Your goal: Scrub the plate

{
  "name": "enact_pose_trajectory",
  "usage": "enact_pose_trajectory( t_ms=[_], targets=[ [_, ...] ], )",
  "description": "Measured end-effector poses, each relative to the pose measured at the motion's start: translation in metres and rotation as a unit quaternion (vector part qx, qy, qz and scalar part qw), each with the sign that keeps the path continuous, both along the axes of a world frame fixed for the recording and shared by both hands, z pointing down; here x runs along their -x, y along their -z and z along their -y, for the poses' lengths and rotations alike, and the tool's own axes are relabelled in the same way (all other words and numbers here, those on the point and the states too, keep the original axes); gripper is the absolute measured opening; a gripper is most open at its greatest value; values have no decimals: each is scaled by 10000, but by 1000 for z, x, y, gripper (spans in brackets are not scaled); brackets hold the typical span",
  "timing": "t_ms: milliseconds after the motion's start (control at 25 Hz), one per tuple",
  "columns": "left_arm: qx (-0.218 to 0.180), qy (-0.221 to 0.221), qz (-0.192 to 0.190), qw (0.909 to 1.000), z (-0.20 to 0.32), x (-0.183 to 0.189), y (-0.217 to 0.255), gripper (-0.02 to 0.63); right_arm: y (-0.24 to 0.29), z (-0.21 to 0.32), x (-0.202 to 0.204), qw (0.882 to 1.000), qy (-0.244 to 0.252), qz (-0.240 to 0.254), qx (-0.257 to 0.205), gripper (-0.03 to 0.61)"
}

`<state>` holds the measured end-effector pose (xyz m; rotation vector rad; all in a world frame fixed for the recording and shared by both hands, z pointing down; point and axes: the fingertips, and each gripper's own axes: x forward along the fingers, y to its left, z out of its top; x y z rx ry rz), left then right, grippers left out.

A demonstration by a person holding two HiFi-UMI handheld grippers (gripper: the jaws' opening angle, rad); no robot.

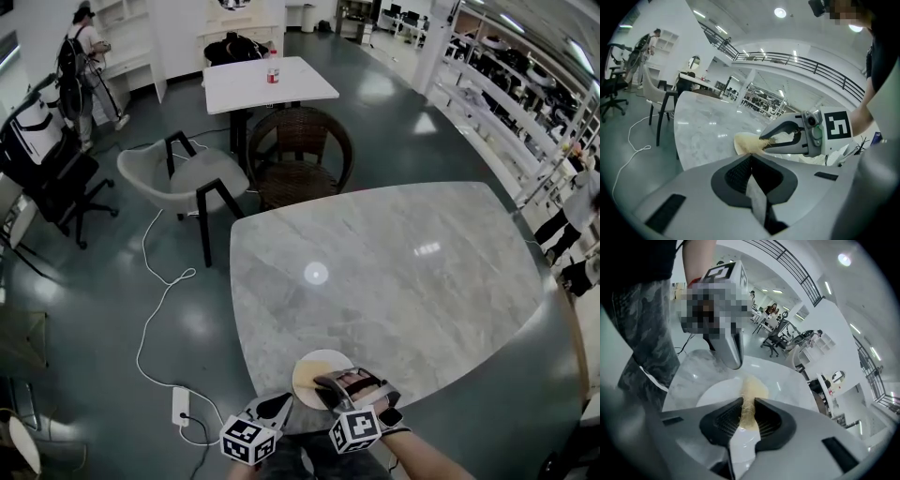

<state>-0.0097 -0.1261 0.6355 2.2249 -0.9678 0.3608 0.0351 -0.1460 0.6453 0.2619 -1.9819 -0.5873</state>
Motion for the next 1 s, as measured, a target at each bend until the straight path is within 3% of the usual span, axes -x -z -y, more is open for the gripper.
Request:
enact_pose_trajectory(
  t_ms=[400,760,1000],
  targets=[
    [32,-146,57,9999,-3,-4,-1,11,6,32,-35,9963,-828,-113,-225,77],
    [44,-109,27,9999,-2,-2,-1,11,0,-7,-55,9948,-1006,-175,17,77],
    [35,-62,-15,10000,-2,-1,-1,11,2,-32,-47,9931,-1127,107,309,77]
  ],
)
